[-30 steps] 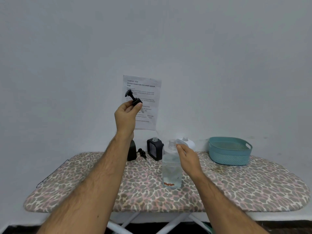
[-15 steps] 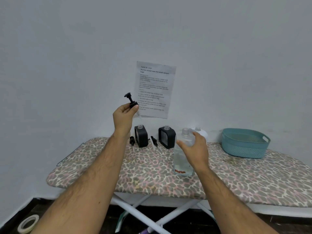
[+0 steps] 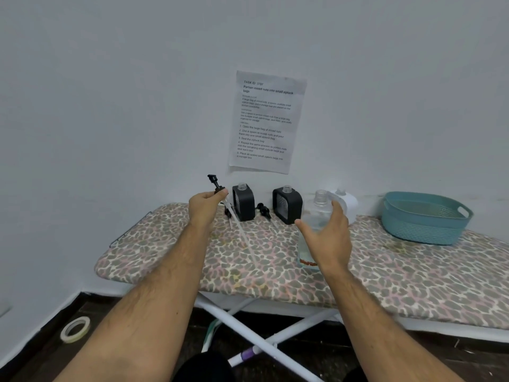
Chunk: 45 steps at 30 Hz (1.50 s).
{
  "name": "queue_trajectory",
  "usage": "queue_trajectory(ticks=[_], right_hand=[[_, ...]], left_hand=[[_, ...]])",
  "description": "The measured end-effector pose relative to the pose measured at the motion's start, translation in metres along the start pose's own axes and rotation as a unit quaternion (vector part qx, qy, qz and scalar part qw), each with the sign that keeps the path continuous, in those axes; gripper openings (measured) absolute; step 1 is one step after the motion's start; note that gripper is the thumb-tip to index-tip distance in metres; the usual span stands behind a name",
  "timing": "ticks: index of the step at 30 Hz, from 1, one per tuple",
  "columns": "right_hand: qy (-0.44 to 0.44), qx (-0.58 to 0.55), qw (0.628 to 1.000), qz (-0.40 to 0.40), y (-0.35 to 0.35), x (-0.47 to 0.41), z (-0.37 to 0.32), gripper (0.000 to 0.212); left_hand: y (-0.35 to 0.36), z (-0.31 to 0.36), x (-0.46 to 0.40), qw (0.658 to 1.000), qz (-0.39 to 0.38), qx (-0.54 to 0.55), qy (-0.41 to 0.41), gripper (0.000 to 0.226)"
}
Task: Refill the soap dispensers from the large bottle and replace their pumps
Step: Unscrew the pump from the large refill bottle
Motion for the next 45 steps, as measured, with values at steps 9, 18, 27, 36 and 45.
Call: queue_trajectory(ticks=[9,18,27,36,45], right_hand=[[0.004,-0.004,0.999,0.048,0.014,0.007,0.007,0.106],[0.003,-0.009,0.997,0.074,0.020,0.007,0.007,0.100],[0.001,-0.001,0.997,0.074,0.021,0.007,0.009,0.099],[-0.004,0.000,0.997,0.074,0.021,0.008,0.009,0.100],[-0.010,0.000,0.997,0.073,0.020,0.008,0.008,0.099]], left_hand=[[-0.041,-0.059,-0.033,0.986,0.060,-0.137,-0.076,0.032],[-0.064,-0.080,-0.039,0.952,0.098,-0.267,-0.113,0.044],[-0.086,-0.103,-0.053,0.931,0.105,-0.320,-0.143,0.046],[-0.085,-0.105,-0.053,0.917,0.120,-0.349,-0.154,0.048],[-0.103,-0.118,-0.068,0.907,0.113,-0.385,-0.127,0.042]])
Point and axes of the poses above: each hand's wrist, its own x-axis away from the middle knuckle, its own y-axis out of the palm, z = x × y, the point moved 5 cm from there along -x, towards the middle knuckle, and after that the axes turned 1 degree about -x, right-handed, at the moved point
